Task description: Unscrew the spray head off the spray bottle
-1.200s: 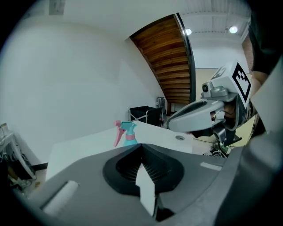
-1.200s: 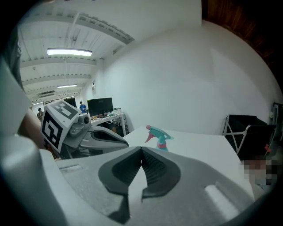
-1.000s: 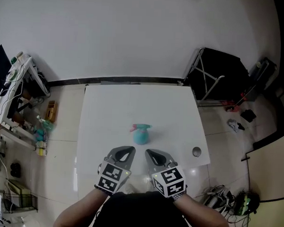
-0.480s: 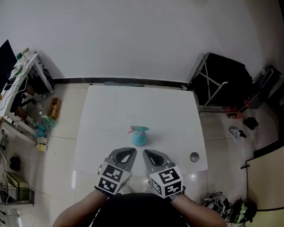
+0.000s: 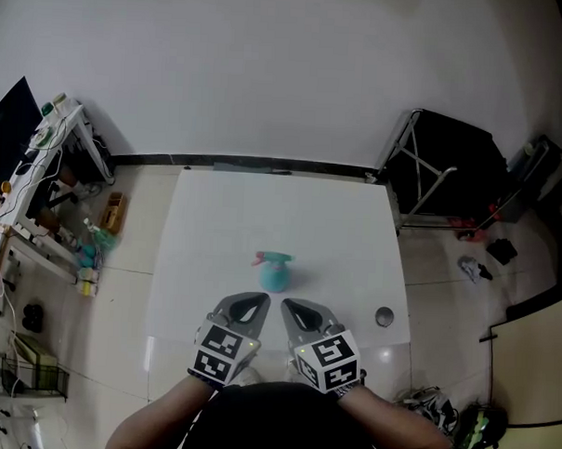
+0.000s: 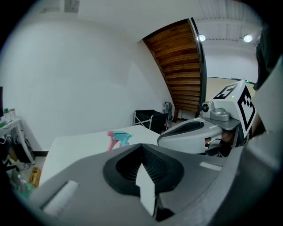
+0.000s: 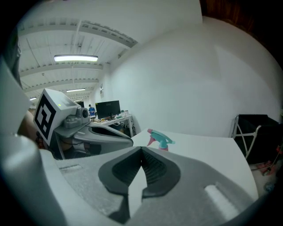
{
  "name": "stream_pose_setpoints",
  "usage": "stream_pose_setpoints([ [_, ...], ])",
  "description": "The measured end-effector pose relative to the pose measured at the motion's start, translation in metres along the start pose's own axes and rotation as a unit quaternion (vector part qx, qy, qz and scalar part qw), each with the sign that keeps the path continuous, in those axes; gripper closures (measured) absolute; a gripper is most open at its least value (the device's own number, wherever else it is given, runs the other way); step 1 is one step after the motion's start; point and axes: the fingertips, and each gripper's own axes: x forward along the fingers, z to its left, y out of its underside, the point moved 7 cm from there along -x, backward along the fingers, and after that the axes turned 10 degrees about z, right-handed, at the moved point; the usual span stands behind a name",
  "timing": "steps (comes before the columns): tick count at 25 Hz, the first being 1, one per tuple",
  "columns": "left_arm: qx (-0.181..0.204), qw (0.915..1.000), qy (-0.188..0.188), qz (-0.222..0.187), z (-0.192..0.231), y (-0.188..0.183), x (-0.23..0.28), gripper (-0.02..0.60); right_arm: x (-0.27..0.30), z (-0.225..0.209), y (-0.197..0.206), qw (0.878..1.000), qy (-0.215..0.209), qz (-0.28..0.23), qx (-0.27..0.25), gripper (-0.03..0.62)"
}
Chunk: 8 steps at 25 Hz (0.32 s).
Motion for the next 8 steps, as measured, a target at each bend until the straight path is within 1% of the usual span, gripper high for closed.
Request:
stream_pose_setpoints([
  [8, -0.003, 1.0000, -0.005, 0.001, -0.0016, -0.0029, 0.0034, 0.565, 0.0000, -0.0042, -0.0006, 1.000, -0.007, 0.004, -0.003, 0.602],
])
